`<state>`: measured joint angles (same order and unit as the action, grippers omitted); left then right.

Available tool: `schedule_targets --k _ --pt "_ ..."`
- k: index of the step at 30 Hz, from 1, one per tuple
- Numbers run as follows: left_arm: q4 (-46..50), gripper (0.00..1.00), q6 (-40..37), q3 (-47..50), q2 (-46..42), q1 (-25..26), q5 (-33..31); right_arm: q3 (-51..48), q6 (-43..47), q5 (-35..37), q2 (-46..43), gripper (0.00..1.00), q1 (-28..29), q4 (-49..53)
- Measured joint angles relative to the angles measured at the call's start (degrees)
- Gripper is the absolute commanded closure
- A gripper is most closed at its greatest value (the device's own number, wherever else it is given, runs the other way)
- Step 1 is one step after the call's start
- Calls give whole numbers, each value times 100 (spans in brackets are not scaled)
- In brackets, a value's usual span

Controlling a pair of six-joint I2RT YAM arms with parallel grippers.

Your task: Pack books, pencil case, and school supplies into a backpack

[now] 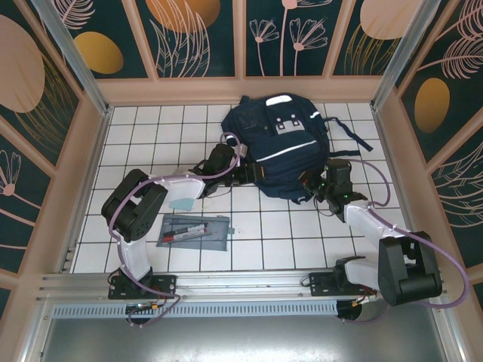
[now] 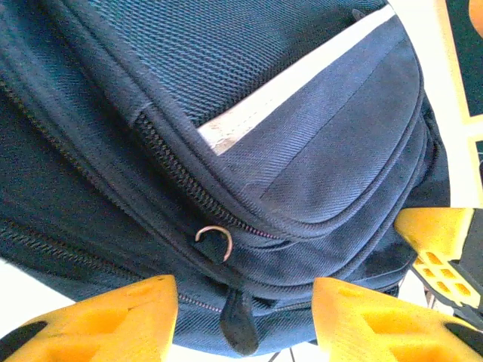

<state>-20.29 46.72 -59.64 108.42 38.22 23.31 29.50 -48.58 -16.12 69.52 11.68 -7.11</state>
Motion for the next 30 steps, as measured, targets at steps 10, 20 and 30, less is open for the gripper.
schedule_targets --k 10,20,30 --pt "122 100 -28 -166 315 48 20 -2 0 0 0 100 4 0" --pt "343 100 -289 -203 308 -42 -44 -2 24 20 -13 100 9 87" --pt "704 100 -1152 -197 15 -789 0 -52 76 -20 -251 100 -37 144"
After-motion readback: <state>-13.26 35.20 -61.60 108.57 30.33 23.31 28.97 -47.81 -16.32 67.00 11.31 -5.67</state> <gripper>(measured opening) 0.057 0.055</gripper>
